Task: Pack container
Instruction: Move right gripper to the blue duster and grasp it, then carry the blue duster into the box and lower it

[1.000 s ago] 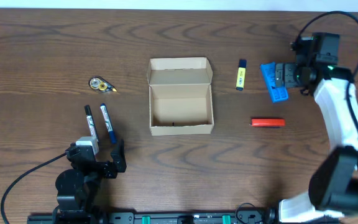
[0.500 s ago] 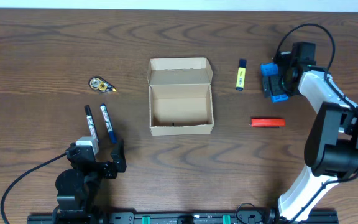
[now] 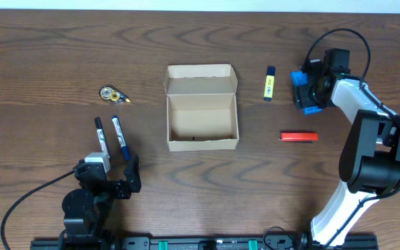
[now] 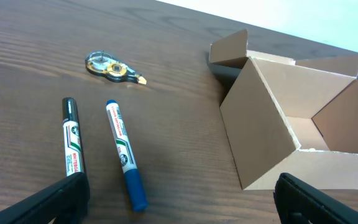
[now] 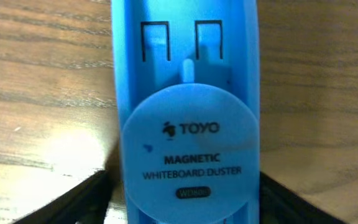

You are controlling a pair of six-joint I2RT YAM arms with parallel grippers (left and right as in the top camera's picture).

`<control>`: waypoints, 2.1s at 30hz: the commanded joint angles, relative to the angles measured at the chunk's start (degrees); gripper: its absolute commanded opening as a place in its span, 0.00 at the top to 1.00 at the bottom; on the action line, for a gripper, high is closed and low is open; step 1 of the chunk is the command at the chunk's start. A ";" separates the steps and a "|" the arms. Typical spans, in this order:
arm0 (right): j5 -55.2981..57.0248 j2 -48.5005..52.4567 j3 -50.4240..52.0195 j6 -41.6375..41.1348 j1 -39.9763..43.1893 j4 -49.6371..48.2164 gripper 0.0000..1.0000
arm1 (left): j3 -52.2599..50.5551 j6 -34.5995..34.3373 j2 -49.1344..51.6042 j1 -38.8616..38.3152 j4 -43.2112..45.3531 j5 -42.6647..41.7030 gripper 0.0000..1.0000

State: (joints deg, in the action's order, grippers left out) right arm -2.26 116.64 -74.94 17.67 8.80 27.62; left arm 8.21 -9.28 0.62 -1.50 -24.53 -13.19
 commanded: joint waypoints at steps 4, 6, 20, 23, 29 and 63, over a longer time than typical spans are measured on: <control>0.28 1.38 0.07 -0.74 0.66 0.20 0.41 | -1.09 -0.83 -0.37 0.35 -0.07 -0.33 0.05; 0.31 1.38 0.07 -1.99 0.66 0.17 0.43 | -1.09 -0.83 -0.37 0.35 -0.07 -0.33 0.04; -0.90 -5.29 -14.03 -8.66 0.33 15.82 0.49 | -1.09 -0.83 -0.37 0.35 -0.07 -0.33 0.04; -4.61 -8.79 -17.99 -8.66 -0.46 20.22 0.53 | -1.09 -0.83 -0.37 0.35 -0.07 -0.33 0.05; -13.11 -17.81 -19.78 -8.66 -5.73 22.69 0.54 | -1.09 -0.83 -0.37 0.35 -0.07 -0.33 0.05; -11.30 -5.22 -18.36 31.19 -40.06 31.98 0.52 | -1.09 -0.83 -0.37 0.35 -0.07 -0.33 0.05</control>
State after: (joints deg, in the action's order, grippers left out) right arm -13.19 110.74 -93.38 44.66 -30.94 60.12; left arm 8.21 -9.28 0.62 -1.50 -24.53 -13.17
